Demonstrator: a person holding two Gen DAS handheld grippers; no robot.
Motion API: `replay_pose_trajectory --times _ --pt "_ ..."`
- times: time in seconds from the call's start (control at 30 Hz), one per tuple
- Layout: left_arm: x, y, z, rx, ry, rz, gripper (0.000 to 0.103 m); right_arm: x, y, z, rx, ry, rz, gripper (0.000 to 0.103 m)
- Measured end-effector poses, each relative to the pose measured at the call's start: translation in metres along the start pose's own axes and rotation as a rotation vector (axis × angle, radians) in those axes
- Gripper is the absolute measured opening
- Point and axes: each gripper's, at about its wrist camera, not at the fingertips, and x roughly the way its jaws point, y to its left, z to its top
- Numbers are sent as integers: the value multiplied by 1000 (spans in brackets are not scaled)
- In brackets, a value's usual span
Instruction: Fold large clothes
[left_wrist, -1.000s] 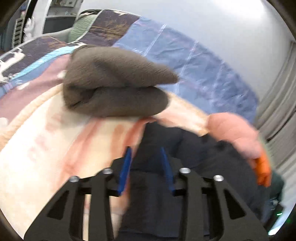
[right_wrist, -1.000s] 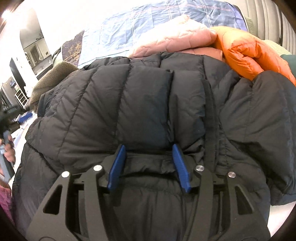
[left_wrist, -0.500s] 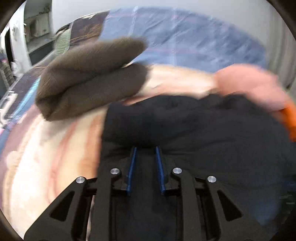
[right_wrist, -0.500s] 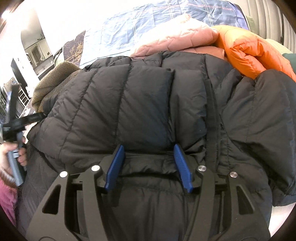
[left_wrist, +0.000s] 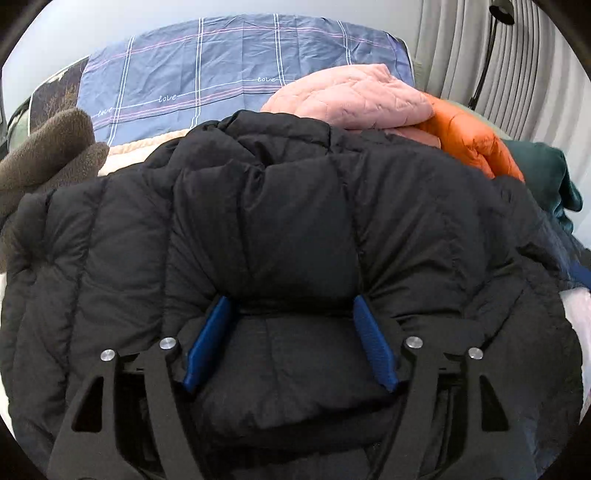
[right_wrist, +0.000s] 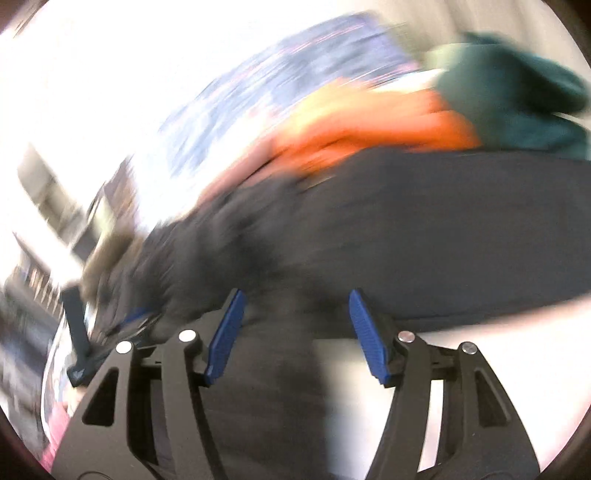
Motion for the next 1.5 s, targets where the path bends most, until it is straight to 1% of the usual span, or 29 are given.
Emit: replay_pose_trajectory --times 0.07,0.1,0.17,0.2,0.23,0.3,0.33,0.37,0.43,0.47,0.5,0.53,0.57,0.63,0.7,0.77,0.8,0.87,0.9,1.0,1.03,1.1,1.2,1.27,1.33,1.37,1.43,1.47,1.5 --pt "-8 7 -5 -7 -3 -6 73 -33 -62 8 201 -73 -57 63" --pt "-4 8 2 -6 -2 -5 73 -49 -92 8 301 -109 -87 63" --pt "-4 6 3 -4 -4 -6 74 -81 -155 1 518 -189 -161 63" --pt "-4 6 3 -6 -5 -8 74 -87 -169 -2 574 -203 -170 63" --pt "-4 6 4 -8 -6 -13 74 -93 -192 -7 662 -226 -142 63" --pt "-5 8 3 -12 -10 -22 76 -97 -221 -11 765 -282 -43 64" --pt "-6 9 2 -13 -11 -25 77 -96 -229 -10 781 -303 -11 70" --pt "-6 9 2 -16 -15 -30 78 -93 -237 -6 787 -313 3 72" --pt "-7 10 0 -19 -19 -35 79 -87 -245 0 806 -331 -13 73" --pt "-8 10 0 -20 -21 -37 79 -83 -248 4 812 -336 -26 70" --pt "-8 10 0 -22 -23 -40 79 -82 -248 8 819 -342 -52 61" --pt "-8 11 -1 -24 -25 -43 79 -80 -247 13 814 -349 -67 23" --pt "-9 12 -1 -27 -27 -46 79 -77 -244 19 804 -333 -53 5" --pt "-9 13 -2 -29 -28 -47 79 -74 -224 33 781 -337 4 4" --pt "-9 12 -2 -27 -27 -45 79 -74 -178 52 651 -340 39 4" --pt "-9 13 -2 -30 -28 -48 79 -66 -100 75 432 -312 116 4" --pt "-9 13 -2 -32 -29 -51 79 -62 -70 80 360 -292 154 4" --pt "-10 14 -2 -40 -31 -60 79 -44 10 85 184 -232 266 4" --pt "-11 15 -2 -44 -32 -65 79 -32 57 82 90 -189 341 4" --pt "-12 18 -3 -60 -38 -80 79 5 156 55 -94 -55 503 4" --pt "-12 18 -3 -65 -39 -84 79 13 176 48 -135 -16 529 4" --pt "-13 20 -3 -77 -44 -94 79 43 221 14 -253 80 544 4" --pt "-20 30 -5 -127 -64 -139 79 80 246 -26 -337 182 510 4" --pt "-31 46 -7 -206 -83 -205 79 99 245 -50 -365 247 481 8" --pt "-39 59 -7 -270 -90 -267 79 112 238 -59 -375 289 460 13" --pt "-44 67 -6 -303 -94 -308 79 116 233 -62 -376 307 454 21" --pt "-52 74 -4 -344 -107 -368 79 119 226 -70 -372 336 447 31" --pt "-57 78 -2 -375 -117 -417 79 118 226 -75 -375 345 454 35" --pt "-60 81 -2 -395 -124 -452 79 115 228 -86 -384 350 464 38"
